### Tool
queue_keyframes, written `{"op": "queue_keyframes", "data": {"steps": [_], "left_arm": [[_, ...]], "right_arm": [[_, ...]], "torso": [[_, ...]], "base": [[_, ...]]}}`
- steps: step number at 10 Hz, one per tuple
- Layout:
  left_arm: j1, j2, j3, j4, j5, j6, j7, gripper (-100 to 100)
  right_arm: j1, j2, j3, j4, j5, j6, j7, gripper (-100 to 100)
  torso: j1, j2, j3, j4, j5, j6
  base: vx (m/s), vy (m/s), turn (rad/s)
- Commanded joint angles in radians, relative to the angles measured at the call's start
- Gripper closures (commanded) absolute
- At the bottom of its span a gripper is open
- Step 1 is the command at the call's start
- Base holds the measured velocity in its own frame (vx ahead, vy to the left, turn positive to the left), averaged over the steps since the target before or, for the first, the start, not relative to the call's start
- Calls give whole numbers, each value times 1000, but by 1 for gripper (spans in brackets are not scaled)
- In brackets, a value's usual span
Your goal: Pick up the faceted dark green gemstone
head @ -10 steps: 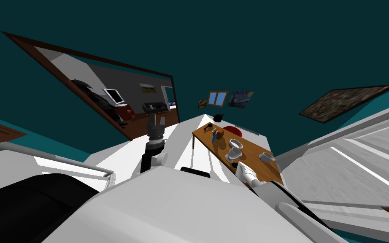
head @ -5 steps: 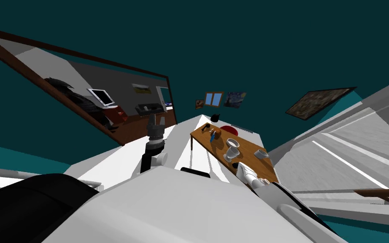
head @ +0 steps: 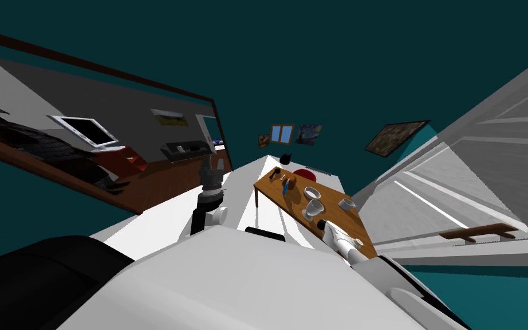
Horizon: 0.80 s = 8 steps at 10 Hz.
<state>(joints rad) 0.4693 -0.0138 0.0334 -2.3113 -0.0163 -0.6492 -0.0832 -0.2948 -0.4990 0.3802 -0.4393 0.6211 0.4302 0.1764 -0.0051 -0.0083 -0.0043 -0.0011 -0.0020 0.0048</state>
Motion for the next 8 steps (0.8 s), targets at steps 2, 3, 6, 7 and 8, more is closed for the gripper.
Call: {"op": "queue_keyframes", "data": {"steps": [2, 3, 6, 7, 8], "left_arm": [[0, 0, 0, 0, 0, 0, 0, 0], [0, 0, 0, 0, 0, 0, 0, 0], [0, 0, 0, 0, 0, 0, 0, 0], [0, 0, 0, 0, 0, 0, 0, 0], [0, 0, 0, 0, 0, 0, 0, 0]], "right_arm": [[6, -11, 3, 0, 36, -58, -2, 100], [23, -25, 2, -27, 51, -91, 21, 100], [59, -52, -1, -90, 82, -158, 68, 100], [59, -52, -1, -90, 82, -167, 68, 100], [77, -66, -3, -120, 97, -203, 92, 100]], "torso": [[-1, 2, 1, 1, -1, -2], [2, 0, 1, 0, 0, 0], [4, -5, -3, -1, 0, -1], [6, -5, -3, -1, 0, -1], [4, -3, -2, 0, 0, -1]], "base": [[71, 58, -159], [205, 144, -419], [175, 125, -393], [122, 136, -357], [139, 156, -416]]}}
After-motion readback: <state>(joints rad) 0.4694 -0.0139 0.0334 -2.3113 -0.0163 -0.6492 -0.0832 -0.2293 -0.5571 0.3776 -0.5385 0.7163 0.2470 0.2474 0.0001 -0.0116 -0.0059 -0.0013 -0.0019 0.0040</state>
